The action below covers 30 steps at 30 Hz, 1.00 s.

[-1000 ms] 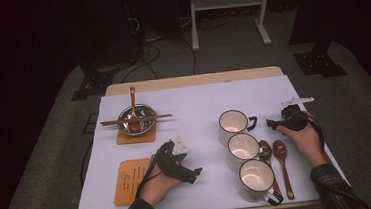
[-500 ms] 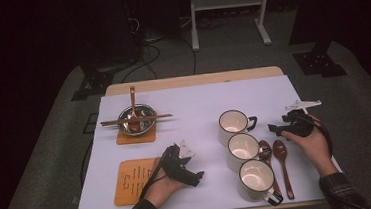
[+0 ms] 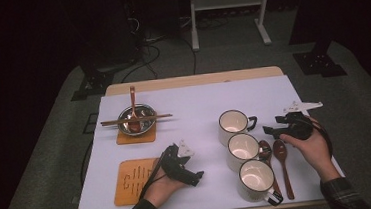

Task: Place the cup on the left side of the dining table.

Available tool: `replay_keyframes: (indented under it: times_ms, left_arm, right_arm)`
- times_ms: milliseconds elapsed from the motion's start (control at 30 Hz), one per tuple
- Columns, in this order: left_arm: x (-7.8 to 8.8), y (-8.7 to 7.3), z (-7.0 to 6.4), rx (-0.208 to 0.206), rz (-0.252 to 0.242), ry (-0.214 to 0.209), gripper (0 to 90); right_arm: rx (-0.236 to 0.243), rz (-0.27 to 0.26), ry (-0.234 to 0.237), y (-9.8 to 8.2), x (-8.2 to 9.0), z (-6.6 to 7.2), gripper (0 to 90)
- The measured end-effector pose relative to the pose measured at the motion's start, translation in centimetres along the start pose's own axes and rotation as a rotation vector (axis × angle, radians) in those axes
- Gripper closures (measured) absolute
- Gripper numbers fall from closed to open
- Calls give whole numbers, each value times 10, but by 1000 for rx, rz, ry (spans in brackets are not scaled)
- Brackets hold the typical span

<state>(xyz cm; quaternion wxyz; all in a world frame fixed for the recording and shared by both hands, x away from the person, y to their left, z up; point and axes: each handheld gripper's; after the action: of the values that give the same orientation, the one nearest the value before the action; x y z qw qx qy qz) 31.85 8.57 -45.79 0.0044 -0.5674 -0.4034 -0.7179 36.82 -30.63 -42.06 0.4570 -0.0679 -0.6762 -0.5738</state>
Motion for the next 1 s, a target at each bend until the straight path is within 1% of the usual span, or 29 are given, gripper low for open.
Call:
replay_keyframes:
  times_ms: [200, 333, 400, 467, 567, 700, 833, 1000]
  left_arm:
    - [0, 1, 0, -2, 10, 0, 20]
    - [0, 1, 0, -4, 10, -1, 20]
    - [0, 1, 0, -2, 9, -1, 20]
    - [0, 1, 0, -1, 9, 0, 20]
    - [0, 1, 0, 0, 9, 0, 20]
    - [0, 1, 0, -1, 9, 0, 20]
    - [0, 1, 0, -1, 9, -1, 20]
    - [0, 1, 0, 1, 9, -1, 20]
  right_arm:
    - [21, -6, 34, 12, -13, 7, 366]
    - [29, -9, 37, 18, -24, 11, 434]
    - [38, -14, 38, 20, -27, 13, 453]
    - [35, -17, 32, 23, -30, 13, 470]
    - [30, -28, 22, 26, -33, 12, 474]
    - [39, -13, 23, 28, -39, 11, 483]
    - [43, -15, 10, 33, -43, 11, 516]
    - [27, -38, 22, 44, -50, 5, 575]
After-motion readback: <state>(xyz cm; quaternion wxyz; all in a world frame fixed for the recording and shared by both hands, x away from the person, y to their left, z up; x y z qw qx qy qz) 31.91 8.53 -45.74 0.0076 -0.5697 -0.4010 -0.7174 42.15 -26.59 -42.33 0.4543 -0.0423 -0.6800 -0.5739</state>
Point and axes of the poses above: each handheld gripper's, and its own axes: x roughly backward along the jaws, y roughly out of its top, z roughly to its left, and after that the axes turned 6 degrees about z, right-handed
